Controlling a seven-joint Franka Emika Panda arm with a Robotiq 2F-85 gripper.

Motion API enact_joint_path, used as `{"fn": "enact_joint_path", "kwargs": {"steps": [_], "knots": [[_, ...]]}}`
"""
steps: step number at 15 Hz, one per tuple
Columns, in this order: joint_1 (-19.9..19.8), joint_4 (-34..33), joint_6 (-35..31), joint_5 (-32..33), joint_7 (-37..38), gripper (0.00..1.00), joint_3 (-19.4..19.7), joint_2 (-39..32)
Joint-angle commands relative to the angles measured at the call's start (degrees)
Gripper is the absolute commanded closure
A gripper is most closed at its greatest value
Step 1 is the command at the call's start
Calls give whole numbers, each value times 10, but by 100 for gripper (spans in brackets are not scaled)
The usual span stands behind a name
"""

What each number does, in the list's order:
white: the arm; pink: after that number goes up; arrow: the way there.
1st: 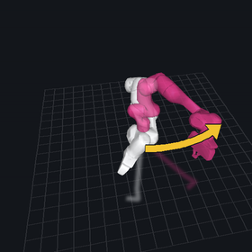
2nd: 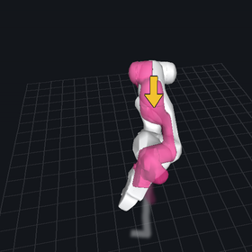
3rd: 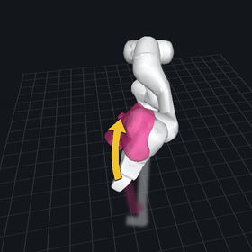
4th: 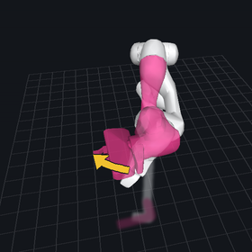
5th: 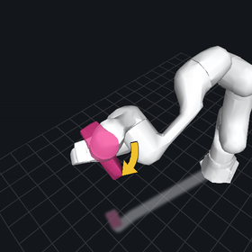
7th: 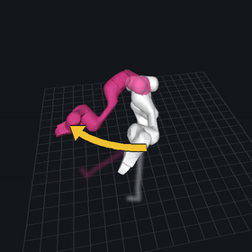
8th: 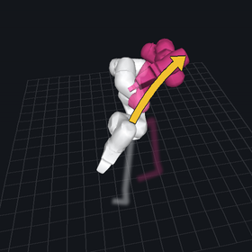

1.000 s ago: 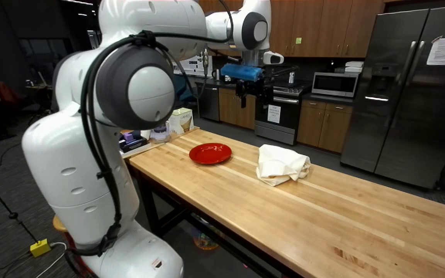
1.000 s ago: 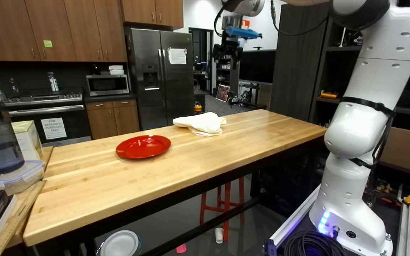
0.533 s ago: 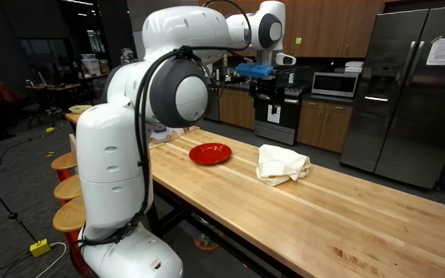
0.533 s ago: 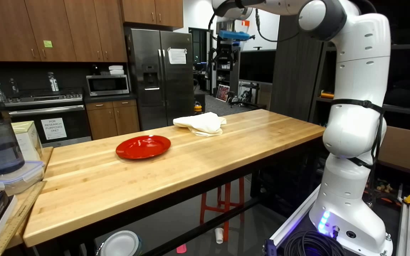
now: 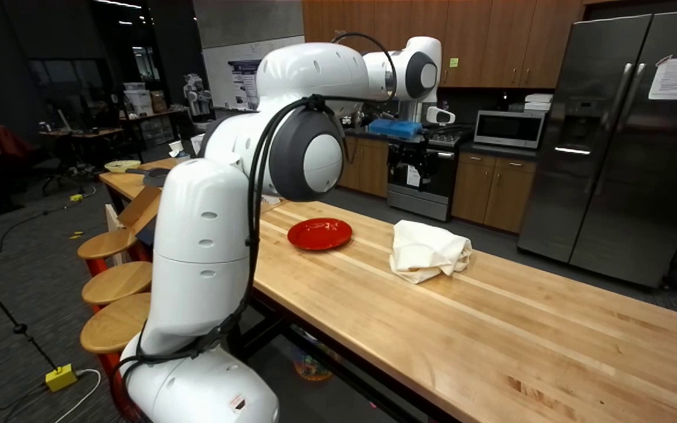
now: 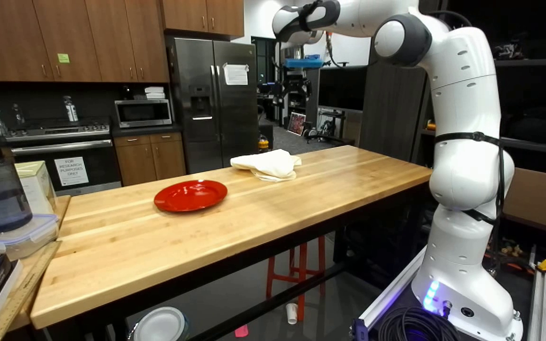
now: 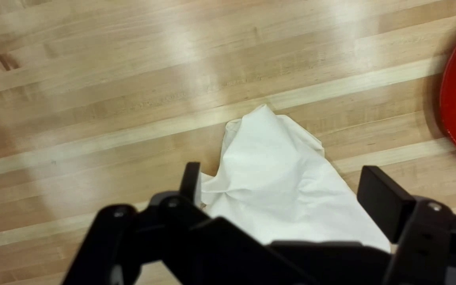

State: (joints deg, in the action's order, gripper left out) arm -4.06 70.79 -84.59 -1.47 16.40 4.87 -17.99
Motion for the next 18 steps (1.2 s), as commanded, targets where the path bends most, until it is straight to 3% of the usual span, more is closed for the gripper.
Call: {"fn": "enact_joint_path", "kwargs": {"steps": [1, 7, 14, 18], "knots": [[0, 0, -1, 0, 0, 0, 0, -4], [2, -7, -2, -4, 0, 0, -3, -17], [-44, -179, 64, -192, 80, 0, -10, -124], [-73, -256, 60, -252, 140, 0, -13, -181]]}}
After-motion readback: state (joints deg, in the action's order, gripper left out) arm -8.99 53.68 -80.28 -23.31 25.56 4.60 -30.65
